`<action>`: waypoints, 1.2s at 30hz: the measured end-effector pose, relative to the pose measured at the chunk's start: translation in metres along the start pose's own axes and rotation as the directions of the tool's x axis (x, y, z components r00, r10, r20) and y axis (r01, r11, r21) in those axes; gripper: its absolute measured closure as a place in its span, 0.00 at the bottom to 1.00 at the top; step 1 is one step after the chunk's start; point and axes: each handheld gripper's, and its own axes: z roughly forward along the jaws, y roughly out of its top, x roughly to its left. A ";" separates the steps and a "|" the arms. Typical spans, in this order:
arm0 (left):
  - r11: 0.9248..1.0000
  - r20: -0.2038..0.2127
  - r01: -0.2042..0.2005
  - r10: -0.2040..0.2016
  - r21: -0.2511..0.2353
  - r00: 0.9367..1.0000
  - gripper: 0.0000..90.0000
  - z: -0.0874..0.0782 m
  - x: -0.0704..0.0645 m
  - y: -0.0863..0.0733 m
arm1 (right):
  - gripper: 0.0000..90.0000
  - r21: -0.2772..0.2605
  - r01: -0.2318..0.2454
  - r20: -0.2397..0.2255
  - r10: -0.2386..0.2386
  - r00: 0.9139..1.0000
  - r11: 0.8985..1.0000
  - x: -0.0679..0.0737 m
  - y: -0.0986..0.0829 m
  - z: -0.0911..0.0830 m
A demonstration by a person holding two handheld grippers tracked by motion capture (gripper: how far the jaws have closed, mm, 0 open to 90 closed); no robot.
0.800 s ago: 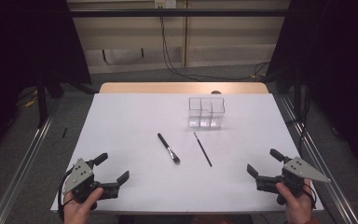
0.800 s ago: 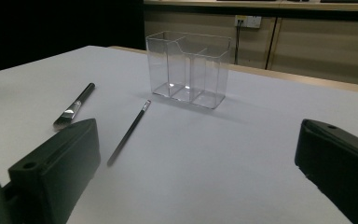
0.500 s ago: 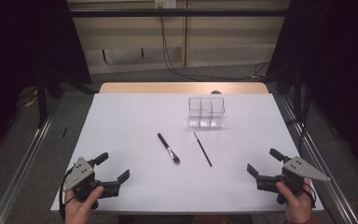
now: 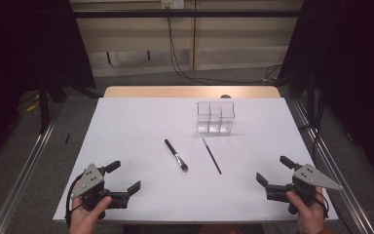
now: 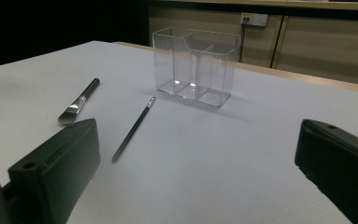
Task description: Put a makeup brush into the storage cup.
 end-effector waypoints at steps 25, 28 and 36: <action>0.999 0.071 -0.029 0.028 0.020 0.997 0.03 0.045 0.005 0.023 | 0.00 0.016 -0.007 -0.018 0.007 1.000 1.000 0.000 -0.001 0.005; 0.999 0.069 -0.040 0.039 0.020 0.997 0.03 0.051 0.007 0.028 | 0.00 0.016 -0.006 -0.019 0.006 1.000 1.000 0.000 -0.001 0.005; 0.998 0.076 -0.065 0.064 0.006 0.995 0.02 0.064 0.013 0.039 | 0.00 0.020 -0.006 -0.024 0.007 1.000 1.000 0.000 -0.001 0.005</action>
